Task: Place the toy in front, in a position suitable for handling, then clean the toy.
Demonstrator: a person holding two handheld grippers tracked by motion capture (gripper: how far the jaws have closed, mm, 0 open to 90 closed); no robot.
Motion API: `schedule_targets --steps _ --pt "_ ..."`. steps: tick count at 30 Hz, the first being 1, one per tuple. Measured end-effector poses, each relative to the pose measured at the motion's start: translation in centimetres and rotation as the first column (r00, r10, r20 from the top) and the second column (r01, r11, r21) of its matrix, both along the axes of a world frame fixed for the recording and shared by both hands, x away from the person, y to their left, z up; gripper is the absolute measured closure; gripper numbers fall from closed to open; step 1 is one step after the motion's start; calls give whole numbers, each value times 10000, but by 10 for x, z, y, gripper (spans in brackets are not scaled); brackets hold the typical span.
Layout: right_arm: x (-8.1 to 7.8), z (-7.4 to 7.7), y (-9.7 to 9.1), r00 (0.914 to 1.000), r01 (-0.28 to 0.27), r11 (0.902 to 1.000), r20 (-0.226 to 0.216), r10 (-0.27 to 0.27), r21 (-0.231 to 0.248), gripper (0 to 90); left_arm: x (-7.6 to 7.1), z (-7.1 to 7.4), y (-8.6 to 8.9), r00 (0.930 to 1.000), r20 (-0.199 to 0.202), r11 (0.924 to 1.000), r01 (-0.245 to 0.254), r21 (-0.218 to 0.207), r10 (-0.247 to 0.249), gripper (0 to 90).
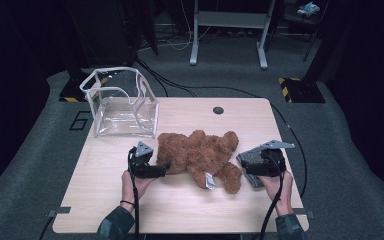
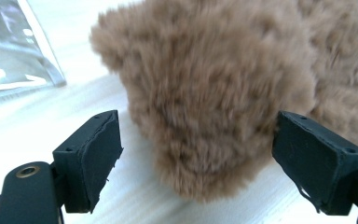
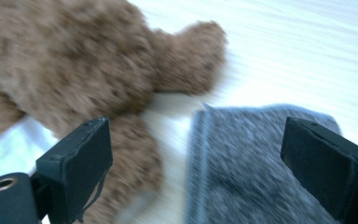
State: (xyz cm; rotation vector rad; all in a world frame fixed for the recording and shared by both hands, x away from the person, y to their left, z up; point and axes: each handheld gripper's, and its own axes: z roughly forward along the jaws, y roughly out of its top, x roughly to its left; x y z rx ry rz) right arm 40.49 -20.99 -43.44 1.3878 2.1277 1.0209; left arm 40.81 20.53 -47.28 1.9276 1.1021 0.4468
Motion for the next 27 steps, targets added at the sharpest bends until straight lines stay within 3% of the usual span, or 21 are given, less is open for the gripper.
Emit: schedule_targets --steps 5,9,18,22,23,27 --pt "-1 -10 -14 9988 435 9989 -201 -438 -165 90 -5 -20 4 9998 -172 10000 23 21 -23 169" --pt "2 -21 -23 9953 830 9950 -451 -855 -561 98 -8 -32 6 9998 -173 9999 19 -123 -21 204" --pt "11 -44 -29 9864 1175 9899 -1056 -1255 -793 108 -10 -46 3 9993 367 10000 -35 76 32 271" --pt "16 -53 -29 9809 1231 9881 -1395 -1352 -924 112 -10 -50 4 9992 394 9997 -37 -260 47 340" --pt "17 -56 -28 9799 1271 9873 -1420 -1398 -949 113 -10 -50 3 9982 603 9999 -9 -105 16 365" --pt "20 -62 -26 9784 1259 9861 -1508 -1415 -1082 143 -12 -52 1 9962 809 9995 326 -25 -323 493"
